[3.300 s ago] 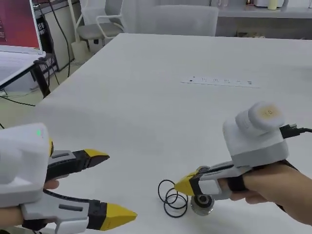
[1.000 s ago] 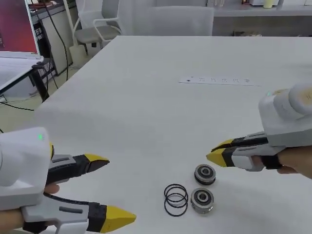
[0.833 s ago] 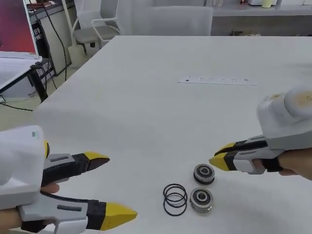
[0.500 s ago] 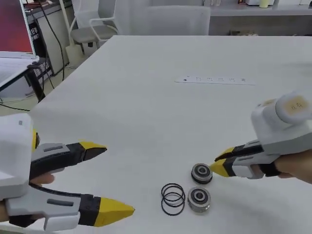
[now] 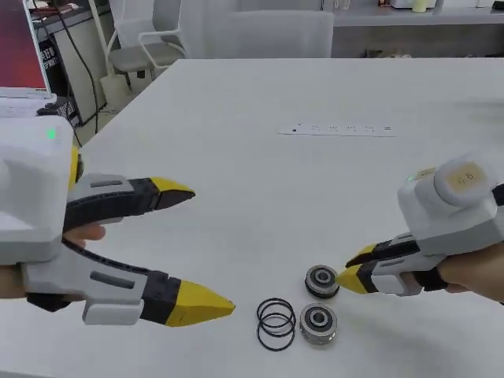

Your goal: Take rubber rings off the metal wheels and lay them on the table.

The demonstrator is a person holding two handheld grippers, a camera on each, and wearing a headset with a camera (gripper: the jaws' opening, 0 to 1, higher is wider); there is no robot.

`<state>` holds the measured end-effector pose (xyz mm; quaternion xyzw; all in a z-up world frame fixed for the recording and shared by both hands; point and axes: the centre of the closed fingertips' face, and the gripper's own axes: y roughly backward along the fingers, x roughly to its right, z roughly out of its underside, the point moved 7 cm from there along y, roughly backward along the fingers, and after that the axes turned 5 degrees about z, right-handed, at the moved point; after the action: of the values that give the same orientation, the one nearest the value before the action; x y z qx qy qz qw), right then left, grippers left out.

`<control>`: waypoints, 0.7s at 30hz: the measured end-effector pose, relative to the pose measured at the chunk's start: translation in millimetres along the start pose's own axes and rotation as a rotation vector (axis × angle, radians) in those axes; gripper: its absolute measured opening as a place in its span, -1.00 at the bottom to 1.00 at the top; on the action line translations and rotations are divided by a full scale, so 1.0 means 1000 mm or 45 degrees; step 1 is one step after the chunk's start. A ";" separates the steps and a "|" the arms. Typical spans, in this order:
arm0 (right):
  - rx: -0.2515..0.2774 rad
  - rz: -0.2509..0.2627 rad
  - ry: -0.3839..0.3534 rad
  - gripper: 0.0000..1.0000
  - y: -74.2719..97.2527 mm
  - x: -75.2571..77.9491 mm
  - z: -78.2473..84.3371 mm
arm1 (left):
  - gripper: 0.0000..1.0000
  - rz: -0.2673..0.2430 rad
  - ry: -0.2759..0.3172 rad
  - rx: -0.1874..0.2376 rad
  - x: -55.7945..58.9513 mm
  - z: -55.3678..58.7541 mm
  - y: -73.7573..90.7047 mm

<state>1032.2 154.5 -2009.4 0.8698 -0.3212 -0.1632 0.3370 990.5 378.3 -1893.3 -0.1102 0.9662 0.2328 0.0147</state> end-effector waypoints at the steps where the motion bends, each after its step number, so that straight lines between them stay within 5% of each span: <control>1: -0.002 -0.001 -0.003 -0.70 0.000 0.000 0.001 | 0.59 0.006 -0.010 -0.003 -0.002 -0.002 -0.003; 12: -0.017 -0.005 -0.009 -0.70 0.000 0.000 0.004 | 0.55 0.093 -0.154 0.003 -0.025 -0.033 -0.051; 21: -0.034 -0.019 -0.002 -0.70 -0.003 -0.001 0.007 | 0.55 0.118 -0.224 0.066 -0.030 -0.044 -0.088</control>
<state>1028.9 153.5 -2016.6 0.8675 -0.3128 -0.1706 0.3472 1039.8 287.8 -1890.9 -0.0442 0.9709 0.2169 0.0918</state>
